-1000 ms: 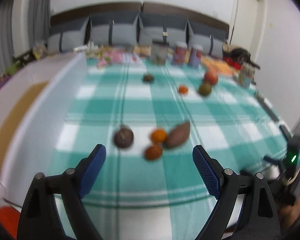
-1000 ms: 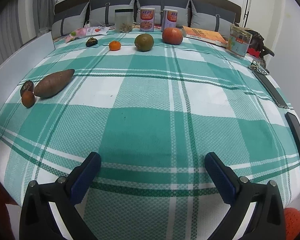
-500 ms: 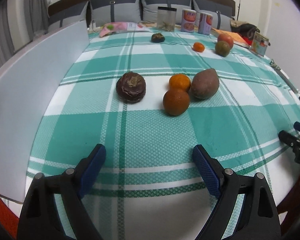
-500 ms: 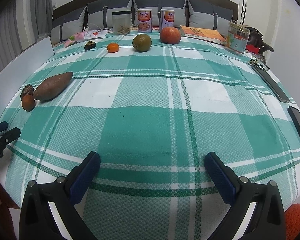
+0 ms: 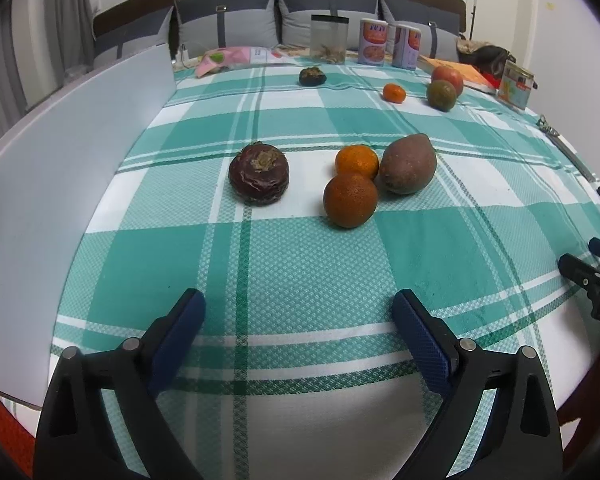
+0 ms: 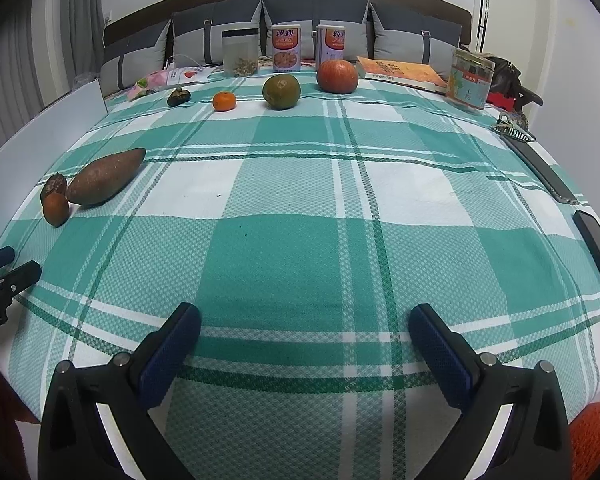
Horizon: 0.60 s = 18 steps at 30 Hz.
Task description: Organize fruits
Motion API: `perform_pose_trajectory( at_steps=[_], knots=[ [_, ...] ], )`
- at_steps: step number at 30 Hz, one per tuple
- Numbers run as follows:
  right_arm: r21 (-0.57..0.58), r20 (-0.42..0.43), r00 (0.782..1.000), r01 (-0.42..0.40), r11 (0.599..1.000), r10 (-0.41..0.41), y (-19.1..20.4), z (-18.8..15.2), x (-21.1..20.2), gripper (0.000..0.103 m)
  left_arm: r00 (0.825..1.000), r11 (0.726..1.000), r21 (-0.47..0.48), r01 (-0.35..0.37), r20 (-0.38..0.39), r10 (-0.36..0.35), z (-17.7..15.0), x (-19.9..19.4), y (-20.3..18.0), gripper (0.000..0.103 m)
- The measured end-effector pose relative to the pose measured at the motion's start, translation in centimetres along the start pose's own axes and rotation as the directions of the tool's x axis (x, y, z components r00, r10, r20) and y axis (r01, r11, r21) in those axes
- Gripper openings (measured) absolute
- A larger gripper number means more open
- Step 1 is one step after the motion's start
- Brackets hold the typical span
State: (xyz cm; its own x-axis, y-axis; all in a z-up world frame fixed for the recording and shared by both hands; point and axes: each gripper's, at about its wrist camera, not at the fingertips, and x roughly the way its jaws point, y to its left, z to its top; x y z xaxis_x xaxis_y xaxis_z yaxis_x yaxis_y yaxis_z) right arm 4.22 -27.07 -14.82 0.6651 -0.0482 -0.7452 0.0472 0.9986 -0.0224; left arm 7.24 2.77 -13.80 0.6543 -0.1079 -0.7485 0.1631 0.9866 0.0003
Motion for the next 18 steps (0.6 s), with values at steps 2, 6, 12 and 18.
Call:
perform_pose_trajectory(
  at_steps=[2,6,12,18],
  knots=[
    [0.001,0.002,1.0,0.0,1.0,0.0,0.0,-0.04,-0.01,0.103,1.0,1.0,0.001,0.001,-0.002,-0.001,0.01,0.02,0.02,0.096],
    [0.001,0.004,1.0,0.001,1.0,-0.001,0.01,-0.04,-0.02,0.103,1.0,1.0,0.0,0.0,-0.001,0.0,-0.01,0.0,-0.03,0.096],
    [0.001,0.005,1.0,0.001,1.0,-0.001,0.01,-0.06,-0.05,0.103,1.0,1.0,0.0,0.0,-0.001,0.0,-0.04,0.01,-0.06,0.096],
    [0.002,0.004,1.0,0.002,1.0,-0.002,0.01,-0.06,-0.05,0.103,1.0,1.0,0.0,0.0,-0.001,0.0,-0.05,0.0,-0.1,0.096]
  ],
)
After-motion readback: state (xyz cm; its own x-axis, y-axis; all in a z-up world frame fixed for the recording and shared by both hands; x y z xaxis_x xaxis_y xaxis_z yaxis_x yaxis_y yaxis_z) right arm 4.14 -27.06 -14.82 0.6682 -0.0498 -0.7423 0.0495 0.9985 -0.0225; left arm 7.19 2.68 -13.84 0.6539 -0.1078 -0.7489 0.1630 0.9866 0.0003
